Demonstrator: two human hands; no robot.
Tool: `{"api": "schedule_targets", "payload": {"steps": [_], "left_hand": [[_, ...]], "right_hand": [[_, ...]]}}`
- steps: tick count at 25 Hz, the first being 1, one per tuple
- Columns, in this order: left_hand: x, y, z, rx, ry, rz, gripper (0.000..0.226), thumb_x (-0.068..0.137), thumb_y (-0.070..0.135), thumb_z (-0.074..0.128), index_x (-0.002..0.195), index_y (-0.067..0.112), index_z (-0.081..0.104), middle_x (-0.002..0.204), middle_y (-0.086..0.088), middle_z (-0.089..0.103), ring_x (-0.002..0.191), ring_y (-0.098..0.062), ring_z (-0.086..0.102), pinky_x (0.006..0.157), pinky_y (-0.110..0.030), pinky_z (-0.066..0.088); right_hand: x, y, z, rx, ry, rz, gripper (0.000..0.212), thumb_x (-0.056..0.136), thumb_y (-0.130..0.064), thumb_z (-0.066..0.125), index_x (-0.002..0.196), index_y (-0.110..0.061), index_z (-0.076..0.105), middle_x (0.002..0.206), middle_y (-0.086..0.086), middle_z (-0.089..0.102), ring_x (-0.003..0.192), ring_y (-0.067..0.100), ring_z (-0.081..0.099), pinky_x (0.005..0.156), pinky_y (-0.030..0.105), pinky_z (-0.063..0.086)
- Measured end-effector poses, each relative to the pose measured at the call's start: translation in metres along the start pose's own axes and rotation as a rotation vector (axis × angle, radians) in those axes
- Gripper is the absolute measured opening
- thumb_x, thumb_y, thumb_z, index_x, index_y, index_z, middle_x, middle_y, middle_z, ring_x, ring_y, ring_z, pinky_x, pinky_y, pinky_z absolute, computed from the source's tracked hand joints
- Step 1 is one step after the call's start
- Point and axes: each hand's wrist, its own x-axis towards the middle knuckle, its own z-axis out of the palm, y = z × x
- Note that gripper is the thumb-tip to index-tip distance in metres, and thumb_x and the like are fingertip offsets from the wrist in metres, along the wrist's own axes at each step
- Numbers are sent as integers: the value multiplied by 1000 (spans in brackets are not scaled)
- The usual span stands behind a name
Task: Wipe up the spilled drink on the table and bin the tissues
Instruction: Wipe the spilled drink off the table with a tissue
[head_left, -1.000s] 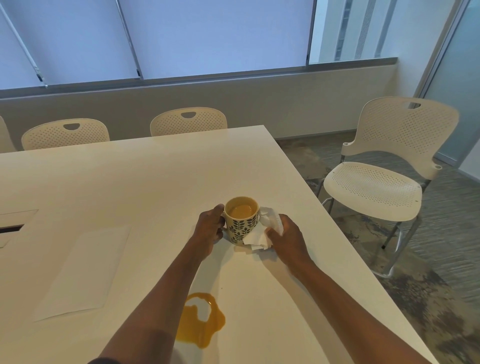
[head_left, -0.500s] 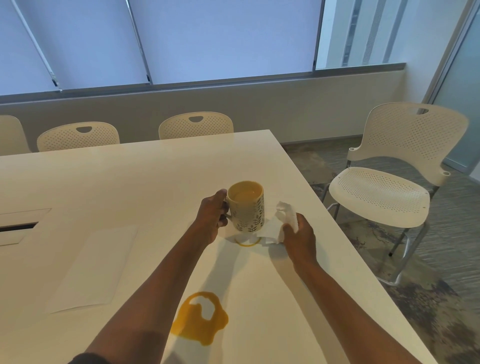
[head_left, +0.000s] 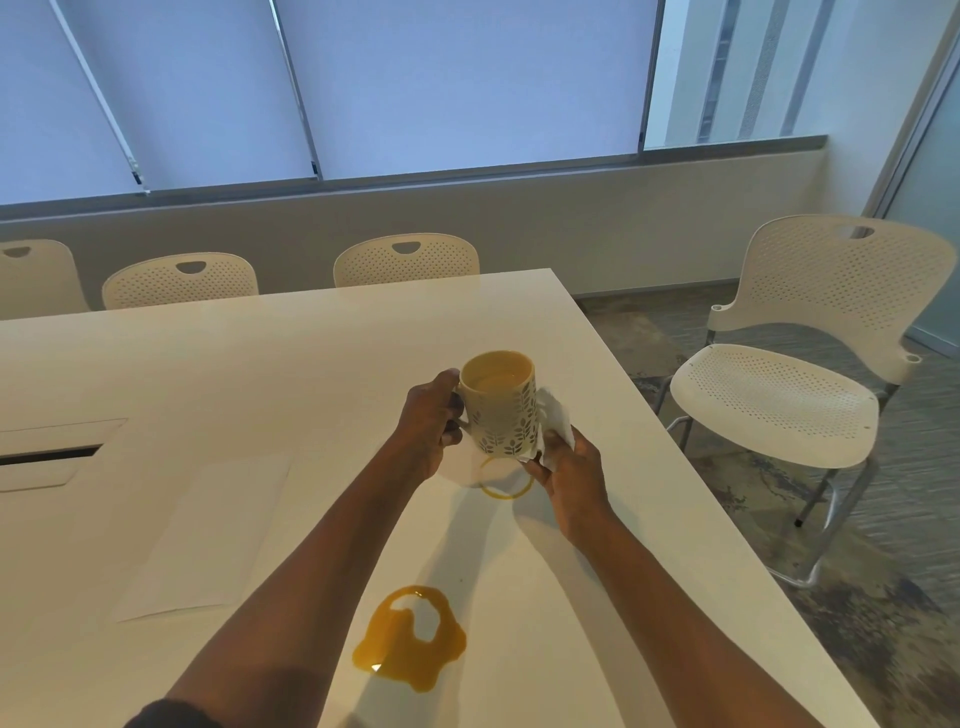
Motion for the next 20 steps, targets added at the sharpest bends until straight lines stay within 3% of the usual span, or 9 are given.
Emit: {"api": "schedule_targets", "payload": {"steps": [5, 9, 15, 20], "left_hand": [[-3, 5, -5, 18, -1, 16, 16, 94, 20, 44, 86, 8, 53, 62, -3, 32, 56, -14, 24, 40, -20, 22], [-4, 4, -10, 14, 14, 13, 20, 95, 21, 44, 84, 8, 54, 62, -3, 33, 54, -13, 25, 41, -21, 22], [-10, 7, -11, -3, 25, 17, 20, 94, 18, 43, 80, 9, 54, 60, -1, 32, 54, -13, 24, 41, -20, 21], [-13, 8, -10, -2, 7, 25, 18, 93, 19, 44, 83, 9, 54, 61, -1, 30, 54, -13, 23, 42, -22, 20]], "right_hand": [[7, 2, 11, 68, -55, 68, 32, 97, -1, 46, 117, -18, 64, 110, 7, 72, 104, 25, 67, 80, 36, 59], [17, 9, 11, 185, -139, 129, 41, 91, 10, 39, 126, -1, 57, 109, 17, 68, 103, 30, 65, 80, 38, 59], [21, 9, 14, 282, -232, 159, 60, 66, 8, 50, 126, 3, 54, 112, 21, 65, 102, 32, 64, 74, 35, 59], [24, 13, 23, 266, -268, 162, 40, 89, 8, 53, 129, 4, 52, 124, 29, 60, 112, 38, 61, 83, 40, 59]]}}
